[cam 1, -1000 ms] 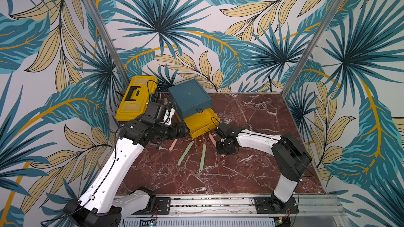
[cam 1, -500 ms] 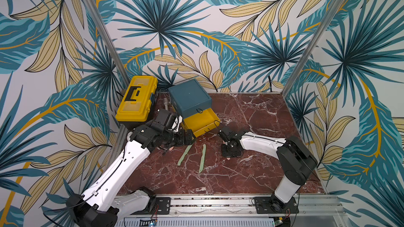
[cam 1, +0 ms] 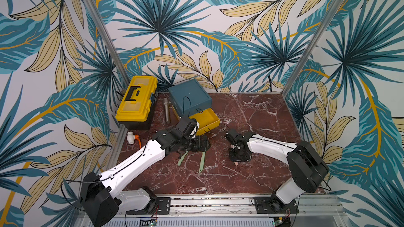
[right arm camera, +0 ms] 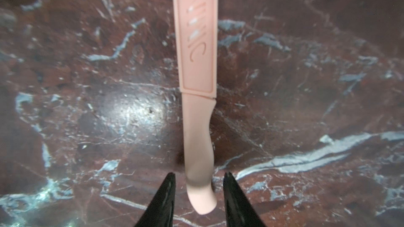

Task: Place the fruit knives into the drawer by color
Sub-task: Move the fruit knife to the center of the board, then pick up the fruit knife from the center of the board.

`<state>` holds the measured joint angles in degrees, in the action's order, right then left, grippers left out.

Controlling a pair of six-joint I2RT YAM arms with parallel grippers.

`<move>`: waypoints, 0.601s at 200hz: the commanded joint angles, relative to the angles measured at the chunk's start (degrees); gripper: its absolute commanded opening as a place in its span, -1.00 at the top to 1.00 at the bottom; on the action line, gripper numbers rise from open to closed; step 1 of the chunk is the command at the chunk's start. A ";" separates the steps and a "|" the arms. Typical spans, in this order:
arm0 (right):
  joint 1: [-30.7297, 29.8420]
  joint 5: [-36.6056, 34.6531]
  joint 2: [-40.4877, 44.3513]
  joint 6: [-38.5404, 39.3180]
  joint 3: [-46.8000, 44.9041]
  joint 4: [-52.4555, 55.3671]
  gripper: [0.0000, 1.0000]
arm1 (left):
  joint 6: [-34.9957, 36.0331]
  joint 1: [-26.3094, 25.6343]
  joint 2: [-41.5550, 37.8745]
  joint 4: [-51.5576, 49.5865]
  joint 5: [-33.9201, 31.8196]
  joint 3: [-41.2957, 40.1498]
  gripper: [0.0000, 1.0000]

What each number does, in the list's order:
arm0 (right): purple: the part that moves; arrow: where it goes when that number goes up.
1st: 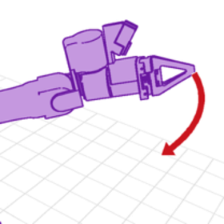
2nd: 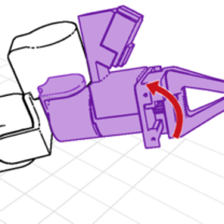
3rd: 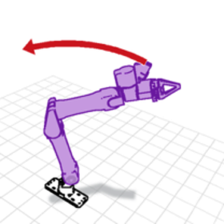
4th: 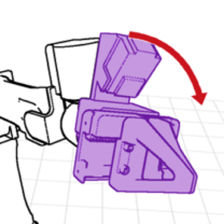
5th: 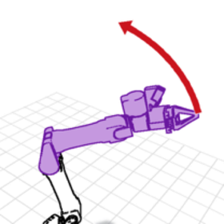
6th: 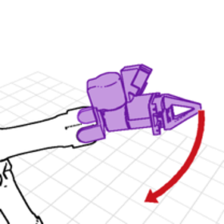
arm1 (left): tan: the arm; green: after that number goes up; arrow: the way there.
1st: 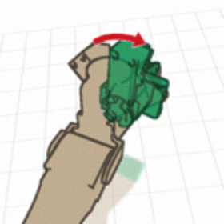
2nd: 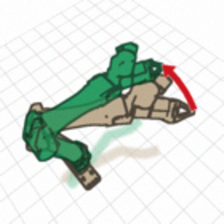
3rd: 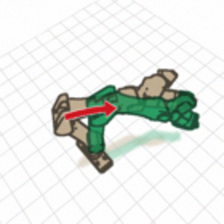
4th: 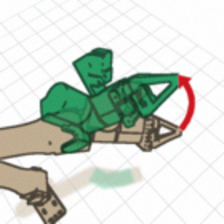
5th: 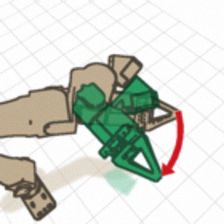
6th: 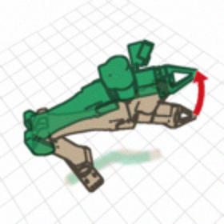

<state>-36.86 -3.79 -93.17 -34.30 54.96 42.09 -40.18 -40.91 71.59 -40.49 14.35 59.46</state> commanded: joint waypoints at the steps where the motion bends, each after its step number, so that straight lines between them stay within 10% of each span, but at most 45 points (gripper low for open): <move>1: 0.29 -1.80 0.07 1.77 2.35 2.17 0.22 | -2.22 -1.86 -0.91 9.27 -0.25 -3.11 -1.00; 120: 1.98 -0.90 -7.25 1.42 4.90 -0.64 0.31 | -4.53 -5.94 -5.41 12.02 -1.10 -10.81 -1.00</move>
<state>-35.31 -4.47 -99.70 -33.12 59.92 41.85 -44.40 -46.54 67.37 -29.74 13.91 49.87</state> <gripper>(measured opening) 0.357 0.997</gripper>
